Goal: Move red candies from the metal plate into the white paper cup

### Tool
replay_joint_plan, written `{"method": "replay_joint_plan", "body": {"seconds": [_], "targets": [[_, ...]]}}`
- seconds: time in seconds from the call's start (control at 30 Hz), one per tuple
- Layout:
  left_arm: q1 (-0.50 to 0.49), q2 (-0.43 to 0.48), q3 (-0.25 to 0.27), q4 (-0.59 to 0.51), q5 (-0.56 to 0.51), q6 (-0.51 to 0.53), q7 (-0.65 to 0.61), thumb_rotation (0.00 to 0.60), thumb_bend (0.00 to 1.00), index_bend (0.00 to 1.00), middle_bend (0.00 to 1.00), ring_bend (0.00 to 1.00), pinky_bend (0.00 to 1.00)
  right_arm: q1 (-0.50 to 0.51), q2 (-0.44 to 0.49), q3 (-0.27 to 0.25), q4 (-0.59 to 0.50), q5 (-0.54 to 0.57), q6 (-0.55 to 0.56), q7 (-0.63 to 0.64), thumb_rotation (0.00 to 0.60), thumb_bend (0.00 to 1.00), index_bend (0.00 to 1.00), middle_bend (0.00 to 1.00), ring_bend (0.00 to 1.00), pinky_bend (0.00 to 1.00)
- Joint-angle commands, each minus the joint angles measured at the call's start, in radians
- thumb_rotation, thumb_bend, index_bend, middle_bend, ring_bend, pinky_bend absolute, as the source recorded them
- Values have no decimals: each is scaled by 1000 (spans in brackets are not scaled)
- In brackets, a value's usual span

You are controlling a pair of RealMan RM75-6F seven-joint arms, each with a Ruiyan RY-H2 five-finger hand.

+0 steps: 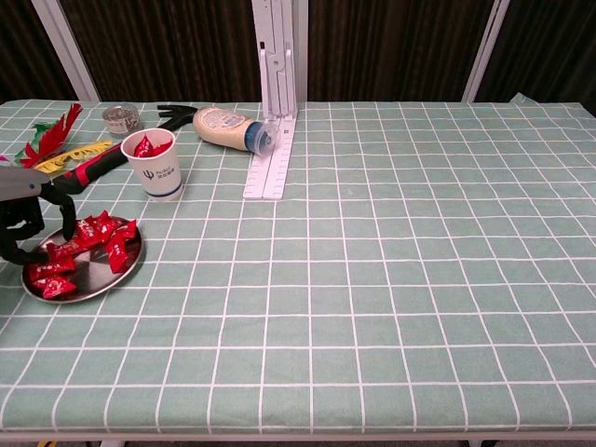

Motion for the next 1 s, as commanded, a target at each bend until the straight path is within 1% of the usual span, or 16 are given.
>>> {"method": "replay_joint_plan", "body": {"seconds": [0.03, 0.2, 0.57, 0.67, 0.73, 1.0], "targets": [[-3, -14, -3, 13, 7, 14, 0, 600, 305, 474, 939, 996, 1000, -1, 1, 0, 0, 2, 0, 0, 600, 88, 76, 213, 56, 342], [-4, -37, -10, 26, 20, 45, 4, 600, 285, 474, 943, 996, 1000, -2, 3, 0, -1, 3, 0, -1, 600, 88, 76, 213, 56, 343], [1, -79, 8, 49, 22, 87, 47, 600, 269, 484, 950, 996, 1000, -2, 4, 0, -1, 4, -1, 3, 600, 89, 76, 213, 56, 346], [6, -93, 10, 62, 30, 101, 51, 600, 266, 503, 952, 996, 1000, -3, 4, -1, -2, 2, 0, 1, 600, 88, 76, 213, 56, 347], [8, -98, 10, 69, 30, 101, 50, 600, 265, 517, 953, 996, 1000, -3, 4, -1, -3, 1, 1, 0, 600, 88, 76, 213, 56, 348], [24, -105, 17, 73, 51, 123, 57, 600, 266, 519, 953, 996, 1000, -5, 8, -1, -9, 1, 3, -6, 600, 88, 76, 215, 56, 348]]}}
